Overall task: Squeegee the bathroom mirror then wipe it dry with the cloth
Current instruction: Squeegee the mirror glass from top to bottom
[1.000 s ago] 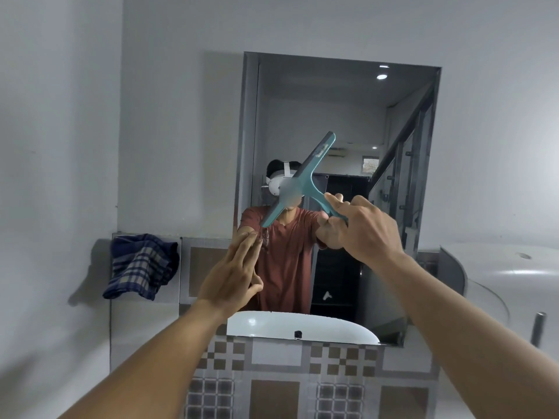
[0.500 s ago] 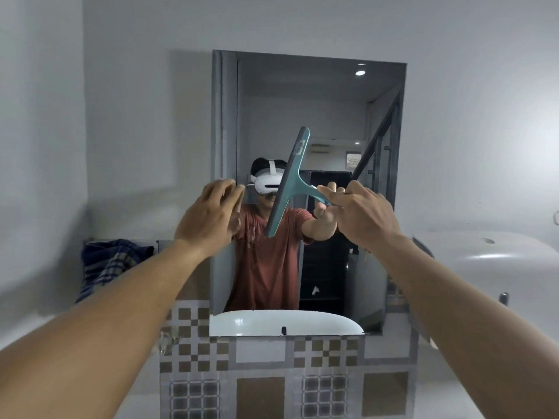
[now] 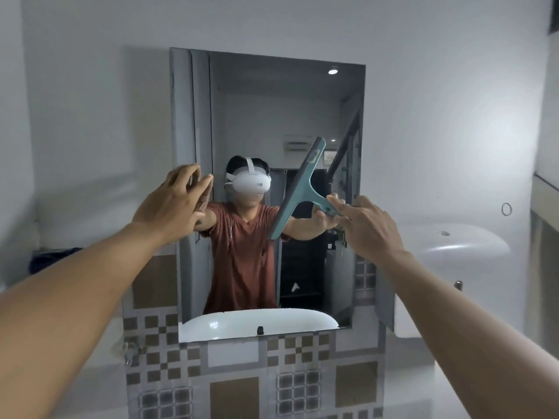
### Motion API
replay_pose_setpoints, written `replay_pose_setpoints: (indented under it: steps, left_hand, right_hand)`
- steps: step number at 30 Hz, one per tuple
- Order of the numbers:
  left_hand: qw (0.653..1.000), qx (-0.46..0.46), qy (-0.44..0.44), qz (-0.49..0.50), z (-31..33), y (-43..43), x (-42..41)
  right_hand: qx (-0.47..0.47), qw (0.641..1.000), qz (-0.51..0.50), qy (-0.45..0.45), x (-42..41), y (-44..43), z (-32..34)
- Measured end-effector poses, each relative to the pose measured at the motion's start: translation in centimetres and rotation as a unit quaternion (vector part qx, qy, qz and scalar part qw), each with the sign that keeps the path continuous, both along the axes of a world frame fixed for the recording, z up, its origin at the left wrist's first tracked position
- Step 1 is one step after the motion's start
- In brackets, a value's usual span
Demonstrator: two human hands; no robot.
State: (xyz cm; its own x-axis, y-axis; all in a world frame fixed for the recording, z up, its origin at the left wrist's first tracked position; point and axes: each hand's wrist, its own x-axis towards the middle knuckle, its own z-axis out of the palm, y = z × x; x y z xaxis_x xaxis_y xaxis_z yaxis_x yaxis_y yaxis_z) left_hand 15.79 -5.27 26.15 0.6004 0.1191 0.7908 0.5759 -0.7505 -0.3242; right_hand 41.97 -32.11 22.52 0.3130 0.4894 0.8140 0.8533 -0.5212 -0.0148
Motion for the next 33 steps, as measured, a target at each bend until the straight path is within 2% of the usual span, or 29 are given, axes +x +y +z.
replay_pose_setpoints:
  steps: [9, 13, 23, 33]
  left_hand:
    - [1.000, 0.002, 0.017, 0.011, 0.3, -0.9, -0.2]
    - [0.999, -0.014, 0.031, -0.023, 0.1, -0.4, -0.3]
    - [0.998, -0.041, 0.007, -0.046, -0.4, 0.4, 0.3]
    - [0.999, -0.004, 0.012, -0.047, -0.3, 1.2, 0.2]
  right_hand:
    - [0.022, 0.998, 0.000, 0.054, 0.2, -0.1, -1.7]
    - [0.029, 0.996, -0.016, 0.079, -0.3, -0.4, -2.5]
    - [0.070, 0.986, -0.018, 0.150, -1.4, -0.5, -4.1]
    - [0.123, 0.972, 0.006, 0.202, -2.0, 0.9, -7.4]
